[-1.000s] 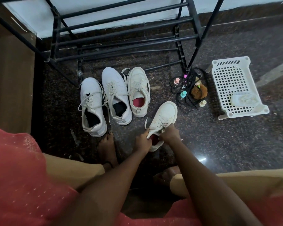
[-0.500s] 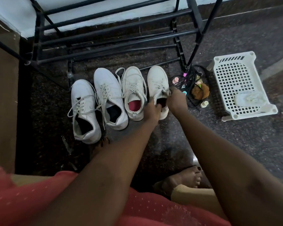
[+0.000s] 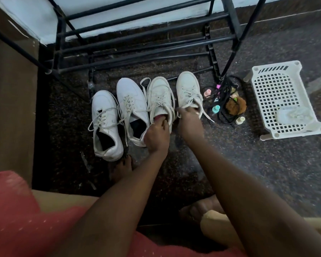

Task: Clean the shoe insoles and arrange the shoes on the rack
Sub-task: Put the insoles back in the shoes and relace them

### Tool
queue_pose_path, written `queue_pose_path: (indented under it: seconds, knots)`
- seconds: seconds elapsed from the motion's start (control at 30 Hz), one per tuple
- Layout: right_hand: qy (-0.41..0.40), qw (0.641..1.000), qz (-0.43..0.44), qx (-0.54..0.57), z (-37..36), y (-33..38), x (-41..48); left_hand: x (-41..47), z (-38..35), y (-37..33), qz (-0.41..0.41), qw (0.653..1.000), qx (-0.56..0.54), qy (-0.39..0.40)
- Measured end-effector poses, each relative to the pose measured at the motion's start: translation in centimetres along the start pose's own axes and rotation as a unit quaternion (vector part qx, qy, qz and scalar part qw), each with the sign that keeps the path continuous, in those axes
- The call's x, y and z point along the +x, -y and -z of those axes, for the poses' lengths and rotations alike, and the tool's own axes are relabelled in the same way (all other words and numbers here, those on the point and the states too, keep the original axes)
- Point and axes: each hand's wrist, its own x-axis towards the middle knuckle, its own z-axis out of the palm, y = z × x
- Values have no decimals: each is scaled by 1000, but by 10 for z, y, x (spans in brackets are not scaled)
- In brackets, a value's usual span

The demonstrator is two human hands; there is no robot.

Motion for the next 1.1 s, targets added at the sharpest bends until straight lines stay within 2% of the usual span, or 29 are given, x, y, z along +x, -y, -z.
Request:
queue_pose_path:
  seconds: [0.1, 0.2, 0.3, 0.43, 0.63, 0.83, 0.93, 1.0, 1.1]
  knots:
    - [152, 988, 10, -17, -14, 14, -7, -4, 7, 14, 66, 994, 64, 57]
    - [221, 975, -3, -36, -28, 19, -11, -3, 6, 24, 26, 987, 90, 128]
    - [212, 977, -25, -29, -29, 20, -17, -4, 5, 27, 3, 988, 70, 138]
    - [196, 977, -78, -16, -29, 18, -41, -25, 4, 29, 15, 985, 56, 160]
    - [225, 964, -138, 15, -19, 13, -82, -59, 8, 40, 45, 972, 73, 220]
    - [274, 944, -181, -11, -7, 11, -117, -97, 22, 53, 68, 961, 97, 251]
    - [270, 932, -243, 21, -3, 4, -124, -106, 28, 56, 137, 965, 58, 215]
    - [229, 912, -331, 75, -4, -6, -120, -101, 28, 59, 209, 963, 0, 169]
    - [204, 886, -387, 156, -10, -13, -114, -86, 23, 62, 259, 949, -113, 143]
